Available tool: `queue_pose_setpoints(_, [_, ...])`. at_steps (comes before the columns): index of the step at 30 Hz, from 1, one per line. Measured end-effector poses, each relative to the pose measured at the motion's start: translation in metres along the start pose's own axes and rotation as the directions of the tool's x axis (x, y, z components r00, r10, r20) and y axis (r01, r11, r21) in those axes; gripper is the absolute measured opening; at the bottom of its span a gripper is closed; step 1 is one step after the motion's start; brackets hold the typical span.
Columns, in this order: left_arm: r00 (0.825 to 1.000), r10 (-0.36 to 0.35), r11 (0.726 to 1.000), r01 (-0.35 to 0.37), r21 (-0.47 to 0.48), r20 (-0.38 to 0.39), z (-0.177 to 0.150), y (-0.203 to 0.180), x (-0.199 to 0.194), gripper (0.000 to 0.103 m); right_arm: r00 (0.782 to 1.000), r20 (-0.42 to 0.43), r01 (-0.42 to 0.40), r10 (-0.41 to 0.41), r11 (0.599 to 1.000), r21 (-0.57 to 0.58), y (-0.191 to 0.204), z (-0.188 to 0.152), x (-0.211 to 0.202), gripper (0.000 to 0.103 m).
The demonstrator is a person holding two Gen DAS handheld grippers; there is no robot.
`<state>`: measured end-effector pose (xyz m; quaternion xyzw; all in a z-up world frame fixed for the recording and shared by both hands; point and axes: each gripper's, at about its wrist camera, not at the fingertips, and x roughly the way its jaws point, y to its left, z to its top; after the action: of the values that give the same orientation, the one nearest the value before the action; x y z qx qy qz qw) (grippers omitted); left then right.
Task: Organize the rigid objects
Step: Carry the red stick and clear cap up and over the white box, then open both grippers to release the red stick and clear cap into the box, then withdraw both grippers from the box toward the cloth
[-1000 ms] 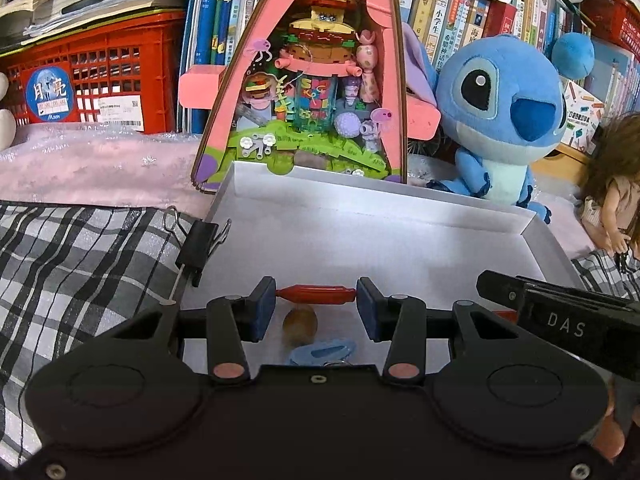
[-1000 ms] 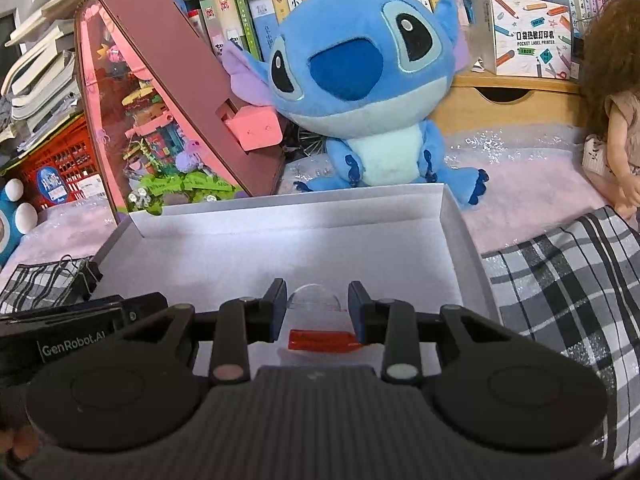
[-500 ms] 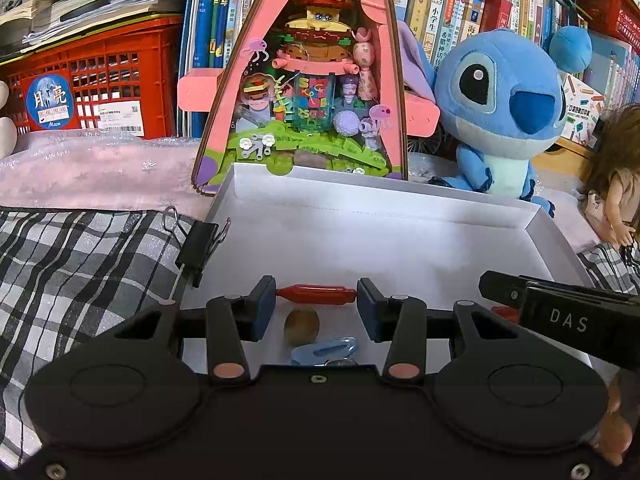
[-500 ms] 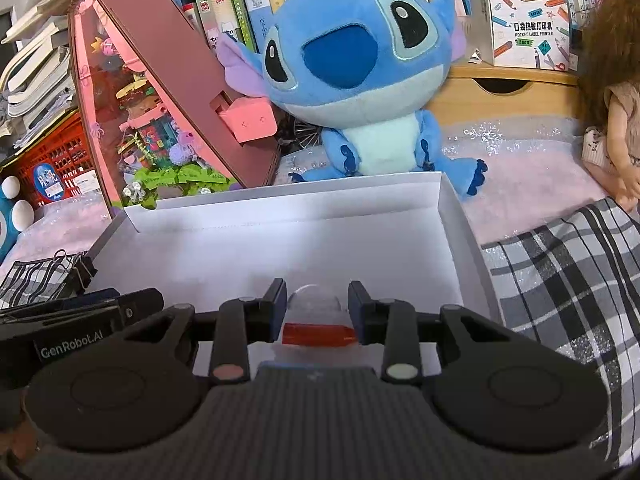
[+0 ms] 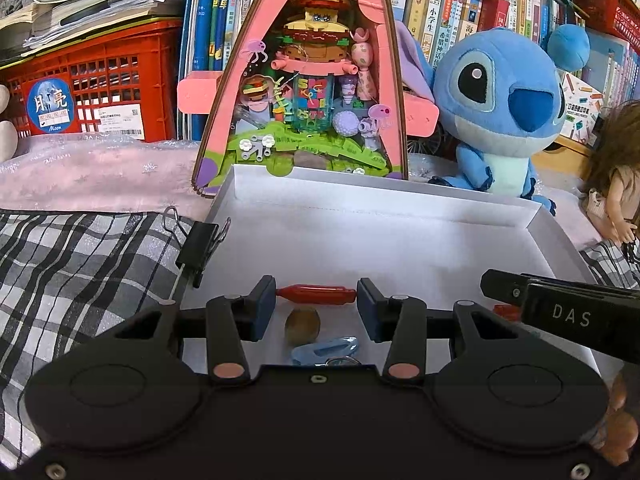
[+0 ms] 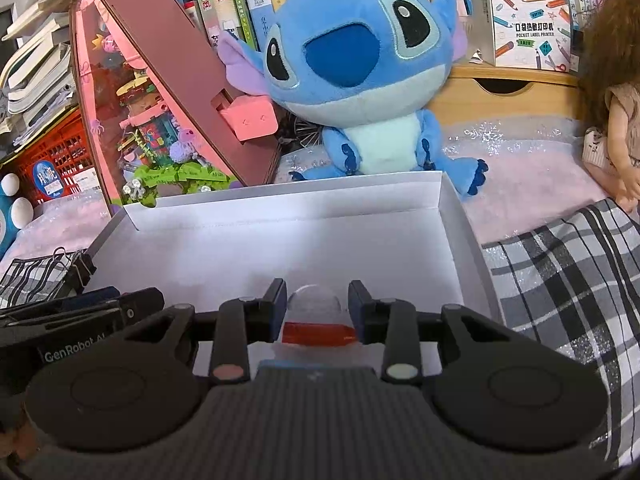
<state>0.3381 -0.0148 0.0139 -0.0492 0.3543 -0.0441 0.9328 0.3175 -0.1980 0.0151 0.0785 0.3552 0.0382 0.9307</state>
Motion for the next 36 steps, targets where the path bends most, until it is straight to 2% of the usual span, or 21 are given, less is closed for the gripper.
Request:
queue_pose_setpoints(8, [1.0,0.0,1.0,0.0,-0.002,0.002,0.0,0.0,0.0,0.042,1.0,0.003,-0.001,0.001,1.0,0.009,-0.001,0.0,0.0,0.041])
queue_pose_setpoints(12, [1.0,-0.016,1.0,0.016,-0.011,0.007,0.0,0.002,-0.001,0.046,1.0,0.004,-0.001,0.001,1.0,0.014,-0.001,0.0,0.0,0.043])
queue_pose_setpoints(15, [1.0,-0.016,1.0,0.016,-0.008,0.007,0.0,0.001,-0.001,0.047,1.0,0.005,0.0,0.0,1.0,0.018,-0.002,0.0,0.0,0.049])
queue_pose_setpoints(17, [1.0,-0.02,1.0,0.02,-0.011,0.01,0.0,0.0,-0.002,0.049,1.0,0.009,0.003,-0.003,1.0,0.02,-0.002,0.0,-0.001,0.057])
queue_pose_setpoints(22, [0.998,-0.055,0.998,0.056,-0.018,0.019,-0.001,-0.001,-0.009,0.063,1.0,0.029,0.005,-0.006,1.0,0.029,-0.002,0.001,-0.005,0.065])
queue_pose_setpoints(28, [0.997,-0.037,0.999,0.037,-0.003,0.066,0.003,0.0,-0.033,0.075,0.998,0.068,-0.016,0.014,0.999,0.037,-0.006,0.002,-0.022,0.075])
queue_pose_setpoints(36, [0.992,-0.049,0.999,0.048,0.011,0.113,-0.007,0.007,-0.08,0.079,0.989,0.141,-0.038,0.037,0.999,0.006,-0.01,-0.003,-0.063,0.084])
